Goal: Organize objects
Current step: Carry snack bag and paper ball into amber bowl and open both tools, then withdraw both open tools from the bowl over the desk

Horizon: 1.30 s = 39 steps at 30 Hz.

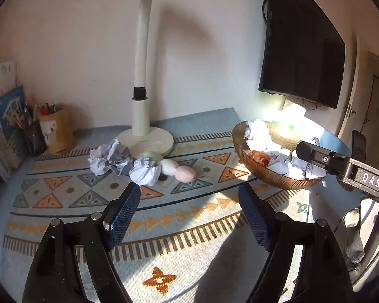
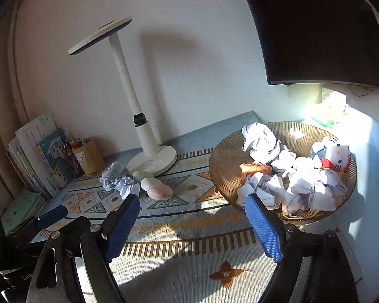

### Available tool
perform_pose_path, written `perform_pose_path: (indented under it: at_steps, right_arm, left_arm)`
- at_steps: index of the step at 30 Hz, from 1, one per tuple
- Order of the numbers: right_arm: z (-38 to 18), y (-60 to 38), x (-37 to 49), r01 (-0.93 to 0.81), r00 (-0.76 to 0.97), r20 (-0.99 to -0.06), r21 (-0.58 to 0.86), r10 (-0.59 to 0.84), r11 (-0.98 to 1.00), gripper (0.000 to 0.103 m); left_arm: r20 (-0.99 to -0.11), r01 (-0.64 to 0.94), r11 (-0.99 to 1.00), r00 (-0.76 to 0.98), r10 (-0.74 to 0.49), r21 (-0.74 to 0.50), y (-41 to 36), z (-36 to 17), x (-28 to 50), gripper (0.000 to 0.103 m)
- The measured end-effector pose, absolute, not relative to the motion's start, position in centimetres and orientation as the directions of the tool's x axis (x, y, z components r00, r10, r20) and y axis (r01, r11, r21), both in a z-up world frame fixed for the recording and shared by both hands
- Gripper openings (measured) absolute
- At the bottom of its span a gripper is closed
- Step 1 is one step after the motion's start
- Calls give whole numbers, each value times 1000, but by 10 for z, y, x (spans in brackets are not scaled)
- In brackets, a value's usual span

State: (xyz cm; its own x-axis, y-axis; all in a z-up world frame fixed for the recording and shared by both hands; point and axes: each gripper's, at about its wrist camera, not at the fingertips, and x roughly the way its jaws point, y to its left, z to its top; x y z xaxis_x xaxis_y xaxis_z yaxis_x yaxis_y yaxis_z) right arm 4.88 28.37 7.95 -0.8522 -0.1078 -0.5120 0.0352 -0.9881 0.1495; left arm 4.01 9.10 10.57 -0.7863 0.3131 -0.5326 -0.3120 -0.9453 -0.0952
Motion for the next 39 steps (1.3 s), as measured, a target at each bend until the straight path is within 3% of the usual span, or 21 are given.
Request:
perform_pose_path:
  at_steps: [2,4,7,9,18,21,39]
  right_arm:
    - [48,274,40,30,-797,-593,151,-115,-988,87]
    - [48,267,37,67,-795,-594,113,-121,-991,76]
    - [43,260,34,75,-781,-616,71,-102,-995,95]
    - [39,256,30,73,-759,-645,45,-85,-996,95]
    - [37,260,30,88,-751,-650,75,-115,-993,101]
    - [36,259,28,89,-743,-659,70,-113,-994,101]
    - [26,258,20,93,-694,-709,84,-125,-992,101]
  left_arm:
    - [-566,-259,-957,-773,287,-132,73,86,38,79]
    - [-584,-218,-959,-761,283,-180,59,66,35,79]
    - [-633,-166,-955,-719,288,-246,51,39,30,77]
    - [-592,-194,-950,-746,305,-245,50,45,34,79]
    - [-596,-189,-964,-758,265,-188,60,42,42,80]
    - [-604,-188,-960,-747,278,-209,57,40,38,85]
    - [-596,-176,-946,-741,308,-271,47,39,36,85]
